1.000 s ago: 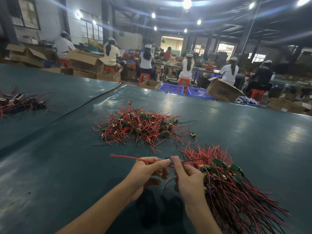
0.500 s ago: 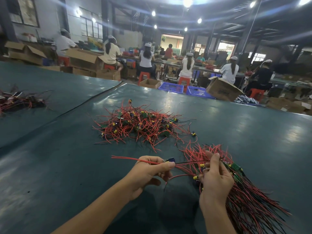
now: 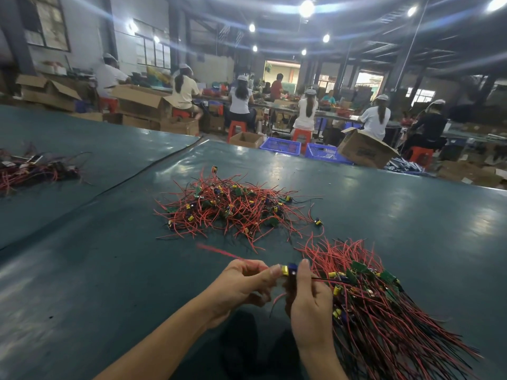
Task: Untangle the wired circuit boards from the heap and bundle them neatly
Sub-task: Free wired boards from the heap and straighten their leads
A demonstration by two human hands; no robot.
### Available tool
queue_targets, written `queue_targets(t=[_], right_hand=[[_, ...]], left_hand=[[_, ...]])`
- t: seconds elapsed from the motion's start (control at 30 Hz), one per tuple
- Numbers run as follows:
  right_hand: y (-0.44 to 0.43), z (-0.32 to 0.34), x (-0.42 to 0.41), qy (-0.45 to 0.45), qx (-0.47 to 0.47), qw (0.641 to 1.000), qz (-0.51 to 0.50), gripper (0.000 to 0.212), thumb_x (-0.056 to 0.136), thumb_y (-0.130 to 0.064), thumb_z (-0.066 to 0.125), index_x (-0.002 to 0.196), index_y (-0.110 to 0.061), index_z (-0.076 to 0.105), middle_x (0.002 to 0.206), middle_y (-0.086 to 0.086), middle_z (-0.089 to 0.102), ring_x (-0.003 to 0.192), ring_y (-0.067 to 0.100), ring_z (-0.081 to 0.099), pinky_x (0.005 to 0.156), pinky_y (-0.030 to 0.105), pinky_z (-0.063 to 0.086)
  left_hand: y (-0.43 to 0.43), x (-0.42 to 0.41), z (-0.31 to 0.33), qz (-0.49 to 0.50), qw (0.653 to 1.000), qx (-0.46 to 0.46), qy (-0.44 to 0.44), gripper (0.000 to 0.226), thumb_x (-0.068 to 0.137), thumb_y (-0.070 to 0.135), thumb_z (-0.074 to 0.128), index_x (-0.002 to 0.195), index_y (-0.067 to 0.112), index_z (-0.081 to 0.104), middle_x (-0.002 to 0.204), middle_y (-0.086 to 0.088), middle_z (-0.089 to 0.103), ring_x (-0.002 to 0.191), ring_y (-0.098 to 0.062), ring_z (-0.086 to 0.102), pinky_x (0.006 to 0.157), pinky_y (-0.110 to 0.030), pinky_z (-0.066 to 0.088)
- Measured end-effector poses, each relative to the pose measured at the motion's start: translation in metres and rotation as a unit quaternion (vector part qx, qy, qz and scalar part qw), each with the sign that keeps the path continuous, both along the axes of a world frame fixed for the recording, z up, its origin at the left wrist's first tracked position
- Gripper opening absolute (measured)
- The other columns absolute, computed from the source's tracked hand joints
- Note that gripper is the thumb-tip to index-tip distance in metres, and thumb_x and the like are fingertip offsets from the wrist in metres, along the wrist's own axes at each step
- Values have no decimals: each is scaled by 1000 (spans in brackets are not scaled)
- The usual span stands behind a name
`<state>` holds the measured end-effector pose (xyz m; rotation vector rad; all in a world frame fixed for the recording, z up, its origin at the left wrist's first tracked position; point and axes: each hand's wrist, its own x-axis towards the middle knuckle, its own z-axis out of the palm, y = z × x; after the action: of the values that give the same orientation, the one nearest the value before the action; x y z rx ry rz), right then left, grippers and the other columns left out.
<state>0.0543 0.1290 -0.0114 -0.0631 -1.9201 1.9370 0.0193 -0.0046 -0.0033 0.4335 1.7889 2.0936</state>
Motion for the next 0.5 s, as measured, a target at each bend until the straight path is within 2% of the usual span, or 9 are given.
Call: queue_targets(t=[0.07, 0.13, 0.2, 0.27, 0.37, 0.5], right_hand=[[5, 2, -1, -26, -63, 996, -50, 58, 93, -49, 41, 54, -13, 63, 45, -3, 43, 42, 10, 37, 47, 29, 28], [12, 5, -3, -40, -140, 986, -86, 55, 98, -47, 41, 60, -12, 60, 47, -2, 41, 39, 9, 32, 42, 26, 25], [20, 7, -6, -34, -227, 967, -108, 49, 103, -41, 40, 69, -11, 58, 48, -3, 45, 35, 7, 30, 35, 20, 24], [27, 7, -8, -30, -269, 956, -113, 36, 105, -37, 38, 87, -15, 61, 51, -3, 51, 33, 6, 31, 33, 18, 26], [30, 6, -9, -35, -280, 952, -116, 22, 106, -33, 37, 107, -24, 58, 58, 0, 57, 34, 6, 35, 33, 18, 28], [29, 5, -10, -48, -272, 954, -115, 17, 105, -26, 41, 108, -28, 58, 65, 1, 58, 35, 5, 37, 32, 20, 29]], left_hand=[[-1, -4, -1, 44, 998, -22, 30, 29, 66, 51, 81, 66, 24, 71, 64, 2, 64, 59, -9, 59, 57, -21, 47], [-7, -11, -5, 112, 984, -81, 110, 29, 66, 48, 82, 69, 21, 71, 66, 4, 68, 61, -7, 61, 59, -20, 47], [-17, -21, -11, 205, 937, -180, 217, 18, 73, 38, 82, 73, 24, 71, 78, 9, 70, 72, -3, 63, 66, -16, 46], [-29, -29, -19, 286, 869, -272, 299, 9, 78, 30, 79, 81, 27, 71, 101, 12, 64, 94, -1, 58, 79, -17, 44], [-49, -43, -31, 328, 816, -374, 296, 24, 81, 34, 73, 104, 28, 66, 133, 5, 47, 125, -13, 41, 102, -31, 37], [-70, -63, -45, 321, 752, -538, 203, 51, 86, 50, 61, 131, 31, 48, 158, -4, 17, 144, -25, 15, 112, -48, 25]])
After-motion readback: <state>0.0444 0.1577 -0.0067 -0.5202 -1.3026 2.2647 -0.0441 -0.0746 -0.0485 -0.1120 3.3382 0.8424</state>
